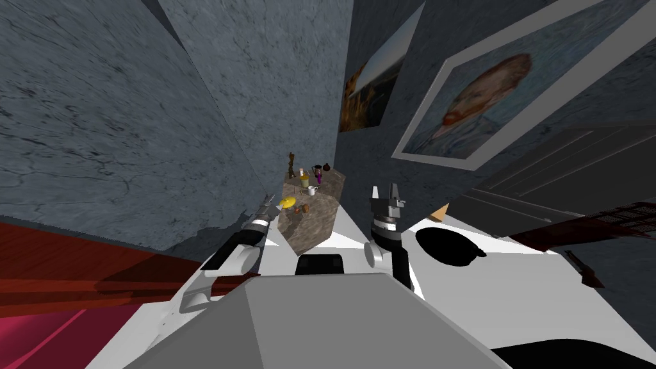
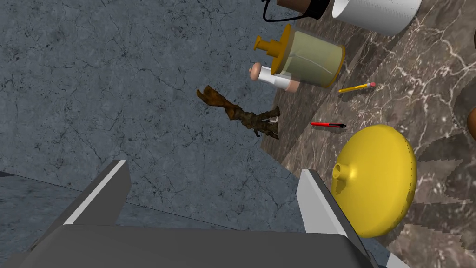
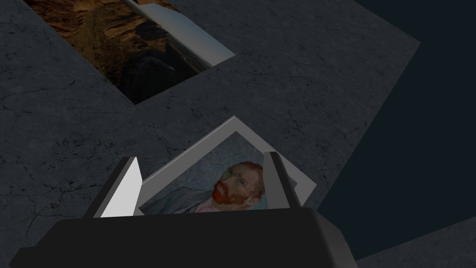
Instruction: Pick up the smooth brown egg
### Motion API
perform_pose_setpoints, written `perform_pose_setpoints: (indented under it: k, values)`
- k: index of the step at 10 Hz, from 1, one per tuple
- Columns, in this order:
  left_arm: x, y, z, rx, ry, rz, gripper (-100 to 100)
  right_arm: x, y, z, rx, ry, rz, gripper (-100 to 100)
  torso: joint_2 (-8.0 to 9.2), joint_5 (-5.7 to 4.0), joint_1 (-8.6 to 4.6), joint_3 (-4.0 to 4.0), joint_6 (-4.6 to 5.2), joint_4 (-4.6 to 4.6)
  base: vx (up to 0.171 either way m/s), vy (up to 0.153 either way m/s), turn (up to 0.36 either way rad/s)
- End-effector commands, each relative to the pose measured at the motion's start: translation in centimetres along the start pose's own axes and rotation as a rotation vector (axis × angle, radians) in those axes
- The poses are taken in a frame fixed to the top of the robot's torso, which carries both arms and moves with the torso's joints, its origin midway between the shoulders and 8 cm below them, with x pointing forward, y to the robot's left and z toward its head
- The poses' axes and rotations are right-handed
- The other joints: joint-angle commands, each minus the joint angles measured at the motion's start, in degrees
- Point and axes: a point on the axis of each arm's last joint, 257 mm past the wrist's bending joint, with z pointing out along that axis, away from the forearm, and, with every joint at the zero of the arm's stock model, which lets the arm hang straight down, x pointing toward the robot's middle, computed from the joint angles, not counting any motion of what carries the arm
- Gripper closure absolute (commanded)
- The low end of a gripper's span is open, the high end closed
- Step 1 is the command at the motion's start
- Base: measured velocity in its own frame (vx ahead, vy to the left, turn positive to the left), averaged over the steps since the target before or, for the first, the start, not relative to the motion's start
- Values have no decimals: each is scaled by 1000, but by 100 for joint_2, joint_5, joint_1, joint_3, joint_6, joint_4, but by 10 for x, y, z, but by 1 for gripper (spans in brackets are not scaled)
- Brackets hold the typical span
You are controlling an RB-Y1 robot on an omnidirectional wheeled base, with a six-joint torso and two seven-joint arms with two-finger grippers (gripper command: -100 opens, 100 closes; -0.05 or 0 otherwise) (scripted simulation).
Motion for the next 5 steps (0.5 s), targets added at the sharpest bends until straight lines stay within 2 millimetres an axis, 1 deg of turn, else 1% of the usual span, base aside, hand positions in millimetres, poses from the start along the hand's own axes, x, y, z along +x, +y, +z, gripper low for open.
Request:
perform_pose_setpoints:
  k: [1, 3, 4, 5]
  values:
    - [-7, 8, 1, -50, -4, -35, -100, 0, 0, 0, 0, 0, 0, 0, 0, 0, 0, 0, 0, 0, -17, -20, -52]
    - [-9, 17, 0, -85, -12, -35, -100, 0, 0, 0, 0, 0, 0, 0, -3, -1, -1, -2, 0, -1, -8, -11, -10]
    - [-17, 24, 0, -126, -18, -65, -100, 0, 0, 0, 0, 0, 0, 0, -5, 0, 1, -3, 0, -1, -7, -13, -60]
    - [-18, 30, 0, -148, -23, -65, -100, 0, 0, 0, 0, 0, 0, 0, -6, 0, 0, -3, 1, -1, -11, -12, -31]
